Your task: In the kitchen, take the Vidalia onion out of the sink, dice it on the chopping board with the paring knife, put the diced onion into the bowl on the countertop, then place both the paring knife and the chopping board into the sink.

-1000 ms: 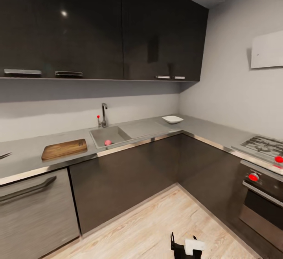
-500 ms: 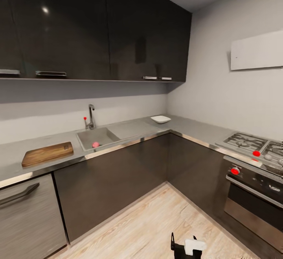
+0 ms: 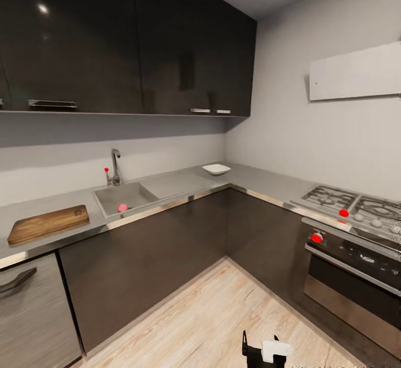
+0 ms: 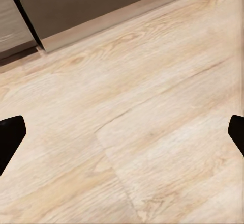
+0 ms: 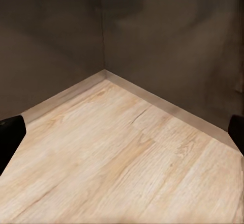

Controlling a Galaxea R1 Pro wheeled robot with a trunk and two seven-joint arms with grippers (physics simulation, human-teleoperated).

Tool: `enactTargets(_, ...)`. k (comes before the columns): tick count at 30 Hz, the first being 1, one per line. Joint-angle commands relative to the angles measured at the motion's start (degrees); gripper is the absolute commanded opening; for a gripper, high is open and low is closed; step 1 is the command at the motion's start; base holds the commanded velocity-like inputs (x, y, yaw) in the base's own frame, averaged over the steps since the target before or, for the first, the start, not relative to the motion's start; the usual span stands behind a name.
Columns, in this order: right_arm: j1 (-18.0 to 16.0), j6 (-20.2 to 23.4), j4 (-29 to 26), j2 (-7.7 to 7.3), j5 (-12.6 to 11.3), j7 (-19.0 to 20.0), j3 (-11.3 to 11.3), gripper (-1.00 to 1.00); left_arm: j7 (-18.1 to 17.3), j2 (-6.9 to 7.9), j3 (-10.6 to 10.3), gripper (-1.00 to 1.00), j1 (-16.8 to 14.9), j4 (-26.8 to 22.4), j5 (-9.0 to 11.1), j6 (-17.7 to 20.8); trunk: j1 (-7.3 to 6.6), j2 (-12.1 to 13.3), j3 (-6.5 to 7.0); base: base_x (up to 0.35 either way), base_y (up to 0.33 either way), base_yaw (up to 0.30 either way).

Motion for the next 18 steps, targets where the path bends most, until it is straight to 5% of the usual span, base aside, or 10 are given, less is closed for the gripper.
enactTargets(1, 0.0, -0.1, 0.0, 0.02, 0.6, -0.4, -0.2, 1.00, 0.0, 0.02, -0.2, 1.00, 0.0, -0.1, 0.5, -0.1, 0.00, 0.0, -0.06, 0.000, 0.000, -0.149)
enactTargets(18, 0.0, -0.1, 0.0, 0.02, 0.6, -0.4, -0.2, 1.00, 0.0, 0.02, -0.2, 1.00, 0.0, -0.1, 0.5, -0.1, 0.00, 0.0, -0.06, 0.000, 0.000, -0.149)
